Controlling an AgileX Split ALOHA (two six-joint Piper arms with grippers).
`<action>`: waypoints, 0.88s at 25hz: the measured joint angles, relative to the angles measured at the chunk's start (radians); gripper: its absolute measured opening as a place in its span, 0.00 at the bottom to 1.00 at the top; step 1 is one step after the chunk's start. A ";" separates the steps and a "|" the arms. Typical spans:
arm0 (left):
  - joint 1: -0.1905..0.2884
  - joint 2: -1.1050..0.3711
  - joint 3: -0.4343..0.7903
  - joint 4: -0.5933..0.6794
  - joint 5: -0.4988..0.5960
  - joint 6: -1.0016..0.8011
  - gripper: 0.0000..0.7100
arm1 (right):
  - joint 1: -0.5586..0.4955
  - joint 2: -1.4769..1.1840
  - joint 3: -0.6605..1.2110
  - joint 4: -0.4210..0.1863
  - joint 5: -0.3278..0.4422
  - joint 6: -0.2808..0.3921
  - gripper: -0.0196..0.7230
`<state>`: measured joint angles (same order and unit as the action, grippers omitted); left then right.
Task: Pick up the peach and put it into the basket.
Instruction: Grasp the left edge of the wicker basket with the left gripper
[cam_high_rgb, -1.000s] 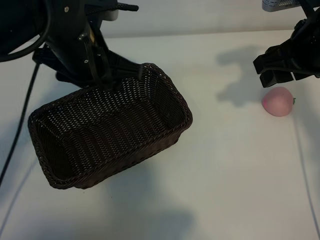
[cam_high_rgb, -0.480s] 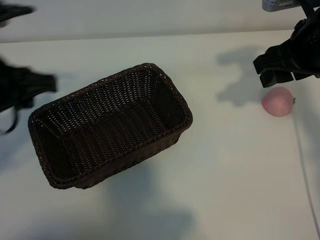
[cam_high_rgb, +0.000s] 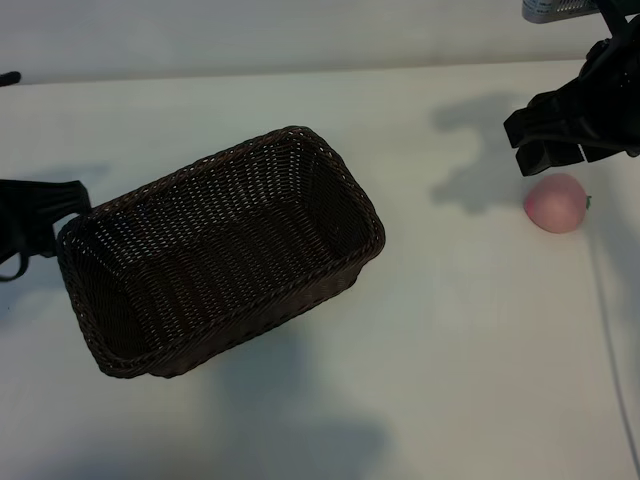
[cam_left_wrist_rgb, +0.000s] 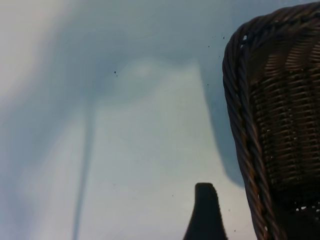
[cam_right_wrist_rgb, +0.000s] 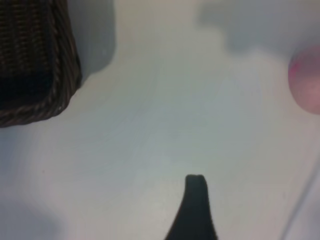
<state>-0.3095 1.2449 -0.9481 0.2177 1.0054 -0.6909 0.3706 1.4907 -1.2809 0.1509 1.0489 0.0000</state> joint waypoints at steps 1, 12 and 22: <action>0.010 0.017 0.000 -0.009 -0.011 0.004 0.73 | 0.000 0.000 0.000 0.000 0.001 0.000 0.82; 0.029 0.184 0.105 -0.139 -0.208 0.014 0.73 | 0.000 0.000 0.000 0.000 0.016 -0.008 0.82; 0.029 0.215 0.228 -0.146 -0.385 -0.013 0.73 | 0.000 0.000 0.000 0.001 0.018 -0.009 0.82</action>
<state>-0.2807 1.4600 -0.7202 0.0714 0.6202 -0.7040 0.3706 1.4907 -1.2809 0.1522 1.0674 -0.0090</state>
